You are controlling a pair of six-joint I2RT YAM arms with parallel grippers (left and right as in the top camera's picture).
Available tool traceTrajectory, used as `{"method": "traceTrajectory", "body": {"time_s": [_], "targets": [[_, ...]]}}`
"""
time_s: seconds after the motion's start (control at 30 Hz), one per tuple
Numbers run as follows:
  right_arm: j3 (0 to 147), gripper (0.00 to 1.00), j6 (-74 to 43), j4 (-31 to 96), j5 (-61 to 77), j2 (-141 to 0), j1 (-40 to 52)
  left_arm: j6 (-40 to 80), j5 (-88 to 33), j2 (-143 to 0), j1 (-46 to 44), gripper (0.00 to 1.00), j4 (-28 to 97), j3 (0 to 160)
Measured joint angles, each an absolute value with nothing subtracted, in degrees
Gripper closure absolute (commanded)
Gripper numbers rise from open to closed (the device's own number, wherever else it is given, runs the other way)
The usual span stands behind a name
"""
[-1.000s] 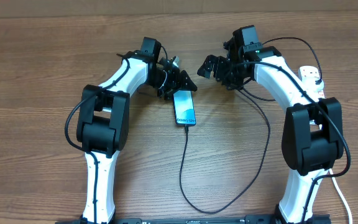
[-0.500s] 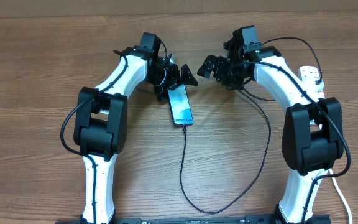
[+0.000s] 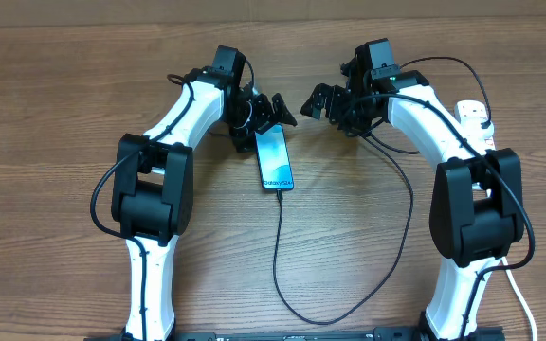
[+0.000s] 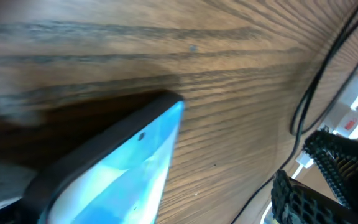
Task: Plug charger to phone and switch on socket
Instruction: 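Open the left gripper, release the phone, and raise the left arm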
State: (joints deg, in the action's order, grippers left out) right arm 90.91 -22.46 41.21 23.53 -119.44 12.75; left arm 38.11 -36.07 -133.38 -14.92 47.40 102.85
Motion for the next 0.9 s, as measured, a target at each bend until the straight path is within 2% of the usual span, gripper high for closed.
{"method": "traceTrajectory", "body": {"time_s": [0.57, 0.77, 0.9], "targets": [[90.9, 0.00, -22.4, 41.2, 23.5, -119.4, 12.8, 38.3, -29.9, -133.1, -14.9, 0.00, 51.8, 104.5], [90.9, 0.00, -22.5, 41.2, 23.5, -119.4, 12.8, 30.7, -23.4, -134.0, -14.1, 0.07, 61.4, 107.9], [90.9, 0.00, -22.5, 41.2, 23.5, -119.4, 12.7, 26.1, -15.8, -135.2, -13.7, 0.07, 68.5, 111.6]]}}
